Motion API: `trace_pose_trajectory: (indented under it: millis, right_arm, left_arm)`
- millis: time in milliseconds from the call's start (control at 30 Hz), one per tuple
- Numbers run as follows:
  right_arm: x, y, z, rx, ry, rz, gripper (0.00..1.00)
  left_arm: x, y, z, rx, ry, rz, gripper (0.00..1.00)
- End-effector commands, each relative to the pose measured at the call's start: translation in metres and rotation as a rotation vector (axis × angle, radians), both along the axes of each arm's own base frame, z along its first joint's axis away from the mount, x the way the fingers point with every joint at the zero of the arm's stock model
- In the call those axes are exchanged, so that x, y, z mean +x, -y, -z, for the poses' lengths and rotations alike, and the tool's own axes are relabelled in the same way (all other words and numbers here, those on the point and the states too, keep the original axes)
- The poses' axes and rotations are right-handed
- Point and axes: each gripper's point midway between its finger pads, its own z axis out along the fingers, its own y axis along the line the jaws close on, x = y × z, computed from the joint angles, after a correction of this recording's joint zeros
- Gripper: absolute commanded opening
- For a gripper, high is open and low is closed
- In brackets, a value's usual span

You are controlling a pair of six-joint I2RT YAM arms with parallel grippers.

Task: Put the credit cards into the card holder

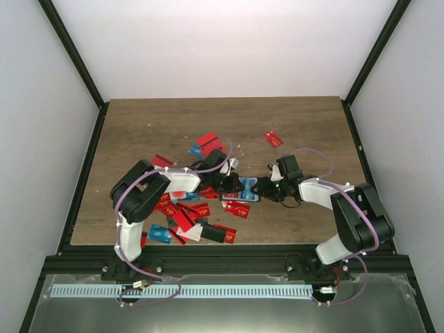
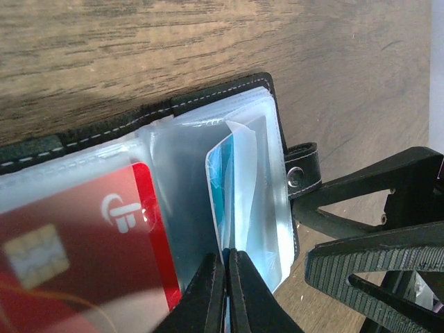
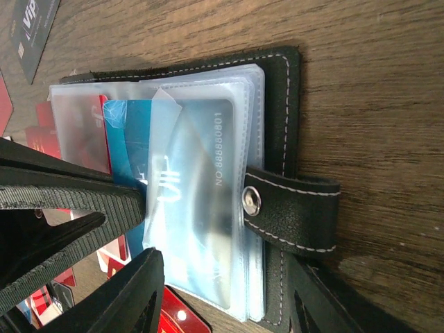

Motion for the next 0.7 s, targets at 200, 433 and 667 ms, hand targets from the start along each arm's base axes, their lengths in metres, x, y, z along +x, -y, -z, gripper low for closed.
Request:
trace_pose_trajectory:
  millis: [200,433,667]
  right_arm:
    - [0.006,-0.001,0.002,-0.003,0.01,-0.003,0.51]
    - [0.007,-0.004,0.003,0.01,0.009,-0.008,0.51]
    - [0.007,0.0,0.0,-0.015,0.019,-0.008,0.51]
  left_arm:
    - [-0.022,0.003,0.033,0.033,-0.131,-0.01,0.04]
    - [-0.027,0.011,0.028,-0.023,-0.16,-0.006,0.06]
    - [-0.029,0.005,0.026,0.003,-0.148,-0.006,0.15]
